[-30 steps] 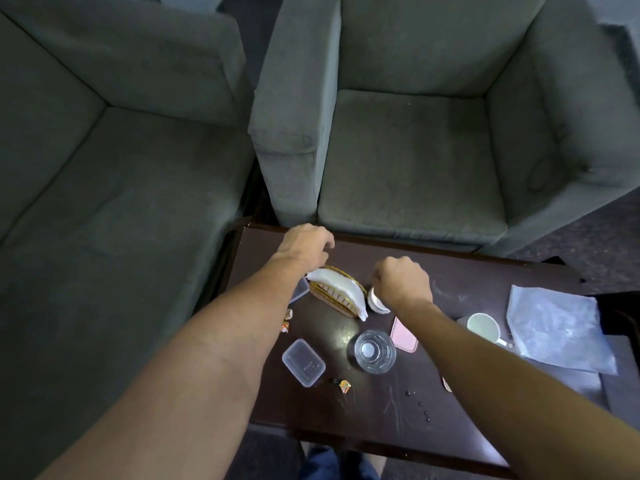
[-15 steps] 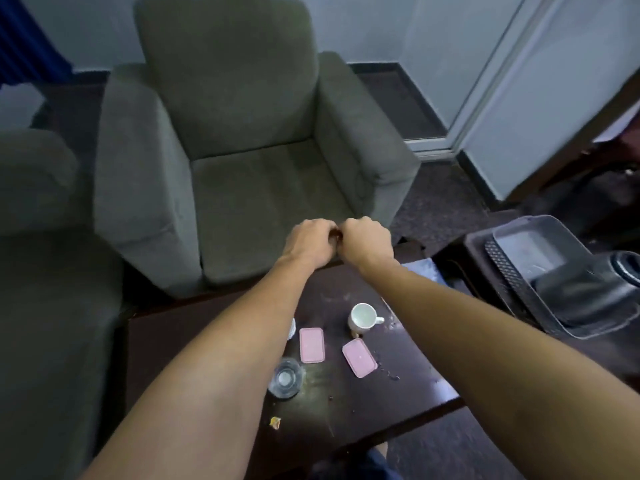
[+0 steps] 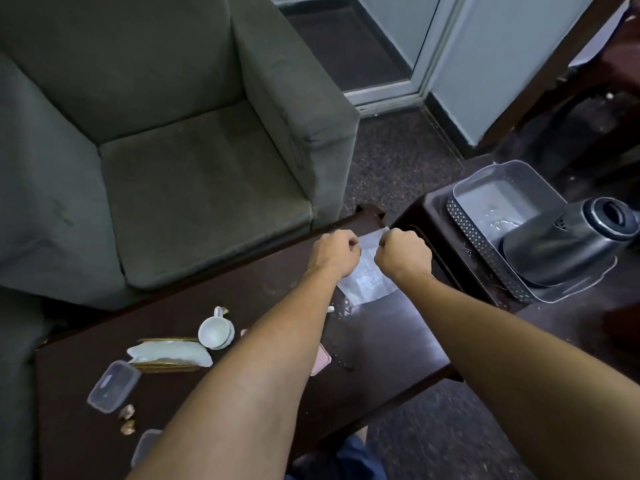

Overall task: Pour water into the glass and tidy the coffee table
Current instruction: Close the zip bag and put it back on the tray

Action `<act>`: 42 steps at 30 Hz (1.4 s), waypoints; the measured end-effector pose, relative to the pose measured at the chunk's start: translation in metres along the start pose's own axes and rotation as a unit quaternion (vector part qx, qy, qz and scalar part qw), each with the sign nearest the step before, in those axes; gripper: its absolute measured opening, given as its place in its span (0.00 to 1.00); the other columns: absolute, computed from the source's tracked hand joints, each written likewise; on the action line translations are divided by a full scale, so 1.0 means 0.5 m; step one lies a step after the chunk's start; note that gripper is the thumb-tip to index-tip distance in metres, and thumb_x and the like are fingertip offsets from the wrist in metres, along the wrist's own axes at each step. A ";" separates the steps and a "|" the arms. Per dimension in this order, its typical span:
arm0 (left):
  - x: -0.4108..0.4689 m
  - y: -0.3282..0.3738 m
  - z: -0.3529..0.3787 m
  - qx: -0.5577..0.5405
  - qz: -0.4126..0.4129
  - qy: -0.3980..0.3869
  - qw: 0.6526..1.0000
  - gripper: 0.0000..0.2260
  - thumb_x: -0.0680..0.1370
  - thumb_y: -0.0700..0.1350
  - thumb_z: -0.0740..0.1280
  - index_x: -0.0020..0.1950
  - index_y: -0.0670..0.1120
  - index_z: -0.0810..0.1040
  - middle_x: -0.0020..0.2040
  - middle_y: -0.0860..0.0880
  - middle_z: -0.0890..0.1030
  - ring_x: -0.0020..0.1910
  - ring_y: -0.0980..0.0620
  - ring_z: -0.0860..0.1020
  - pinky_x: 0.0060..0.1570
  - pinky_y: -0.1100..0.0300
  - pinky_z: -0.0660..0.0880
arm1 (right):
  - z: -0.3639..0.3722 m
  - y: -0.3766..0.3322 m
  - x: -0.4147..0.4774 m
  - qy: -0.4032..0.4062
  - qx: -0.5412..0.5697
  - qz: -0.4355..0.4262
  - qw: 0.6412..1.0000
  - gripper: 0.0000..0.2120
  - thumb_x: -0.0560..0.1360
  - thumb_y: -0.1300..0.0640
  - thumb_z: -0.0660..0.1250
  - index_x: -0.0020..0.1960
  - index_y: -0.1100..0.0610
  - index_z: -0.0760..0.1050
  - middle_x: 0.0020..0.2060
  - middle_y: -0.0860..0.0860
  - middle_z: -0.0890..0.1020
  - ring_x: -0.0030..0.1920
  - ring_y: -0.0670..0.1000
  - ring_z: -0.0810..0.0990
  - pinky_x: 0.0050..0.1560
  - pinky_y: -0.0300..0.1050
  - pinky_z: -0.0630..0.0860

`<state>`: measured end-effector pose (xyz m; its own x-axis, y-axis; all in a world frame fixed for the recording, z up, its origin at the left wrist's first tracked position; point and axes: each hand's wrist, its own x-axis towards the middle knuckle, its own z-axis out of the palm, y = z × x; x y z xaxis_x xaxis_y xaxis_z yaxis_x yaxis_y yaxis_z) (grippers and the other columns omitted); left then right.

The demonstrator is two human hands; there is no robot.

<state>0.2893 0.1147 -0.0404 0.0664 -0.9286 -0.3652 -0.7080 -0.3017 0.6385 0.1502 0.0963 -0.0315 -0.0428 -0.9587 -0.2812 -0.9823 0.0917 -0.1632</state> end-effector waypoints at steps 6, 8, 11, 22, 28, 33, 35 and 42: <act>0.083 -0.010 0.110 0.019 -0.030 -0.020 0.999 0.10 0.81 0.47 0.64 0.57 0.49 0.83 0.53 0.47 0.85 0.55 0.42 0.80 0.57 0.48 0.79 | 0.079 0.085 0.062 -0.044 0.011 0.043 0.998 0.07 0.75 0.58 0.63 0.50 0.57 0.78 0.49 0.57 0.82 0.47 0.61 0.78 0.44 0.47 0.71; 0.110 -0.023 0.142 0.038 -0.035 -0.025 0.998 0.11 0.81 0.46 0.63 0.58 0.49 0.83 0.56 0.46 0.85 0.57 0.41 0.80 0.58 0.49 0.79 | 0.102 0.109 0.082 -0.062 0.012 0.059 0.996 0.05 0.74 0.59 0.63 0.47 0.57 0.77 0.49 0.57 0.81 0.48 0.61 0.79 0.44 0.47 0.71; 0.142 -0.044 0.190 0.060 -0.043 -0.057 0.996 0.13 0.81 0.47 0.63 0.62 0.50 0.81 0.61 0.46 0.83 0.60 0.42 0.79 0.59 0.52 0.77 | 0.137 0.145 0.110 -0.072 0.015 0.087 0.993 0.11 0.74 0.59 0.63 0.55 0.58 0.77 0.56 0.57 0.79 0.58 0.62 0.78 0.50 0.50 0.74; 0.174 -0.090 0.287 0.067 -0.080 -0.115 0.988 0.15 0.81 0.48 0.63 0.68 0.50 0.78 0.65 0.46 0.81 0.62 0.43 0.79 0.61 0.51 0.78 | 0.220 0.221 0.181 -0.137 0.006 0.197 0.971 0.24 0.76 0.52 0.67 0.69 0.59 0.69 0.66 0.60 0.76 0.70 0.61 0.68 0.69 0.56 0.68; 0.172 -0.084 0.266 0.061 -0.081 -0.128 0.987 0.17 0.81 0.48 0.64 0.70 0.51 0.76 0.68 0.47 0.79 0.64 0.45 0.78 0.62 0.52 0.77 | 0.188 0.220 0.187 -0.116 0.076 0.206 0.969 0.11 0.73 0.54 0.72 0.51 0.58 0.75 0.56 0.59 0.81 0.61 0.61 0.78 0.58 0.51 0.76; 0.170 -0.039 0.155 0.097 -0.056 -0.094 0.989 0.21 0.79 0.49 0.69 0.72 0.51 0.73 0.70 0.45 0.77 0.68 0.43 0.75 0.66 0.53 0.72 | 0.042 0.178 0.198 -0.108 0.188 0.086 0.972 0.08 0.69 0.53 0.73 0.37 0.55 0.75 0.39 0.53 0.82 0.45 0.58 0.81 0.42 0.43 0.71; 0.163 -0.016 0.076 0.101 -0.048 -0.058 0.992 0.25 0.77 0.49 0.71 0.74 0.49 0.71 0.70 0.44 0.77 0.70 0.42 0.74 0.68 0.53 0.70 | -0.044 0.142 0.195 -0.086 0.198 0.017 0.976 0.08 0.69 0.54 0.73 0.37 0.56 0.76 0.35 0.52 0.81 0.43 0.56 0.80 0.41 0.43 0.69; 0.059 0.086 -0.238 -0.149 -0.071 0.047 0.985 0.46 0.69 0.48 0.82 0.81 0.46 0.62 0.73 0.45 0.73 0.70 0.47 0.74 0.70 0.56 0.70 | -0.374 -0.028 0.122 -0.074 0.261 -0.168 0.948 0.02 0.66 0.57 0.71 0.37 0.56 0.79 0.31 0.52 0.83 0.35 0.51 0.82 0.35 0.44 0.76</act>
<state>0.3443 0.0486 0.0570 0.2245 -0.8838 -0.4104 -0.4504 -0.4676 0.7606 0.1272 -0.0135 0.1305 0.3204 -0.9127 -0.2535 -0.7110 -0.0548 -0.7011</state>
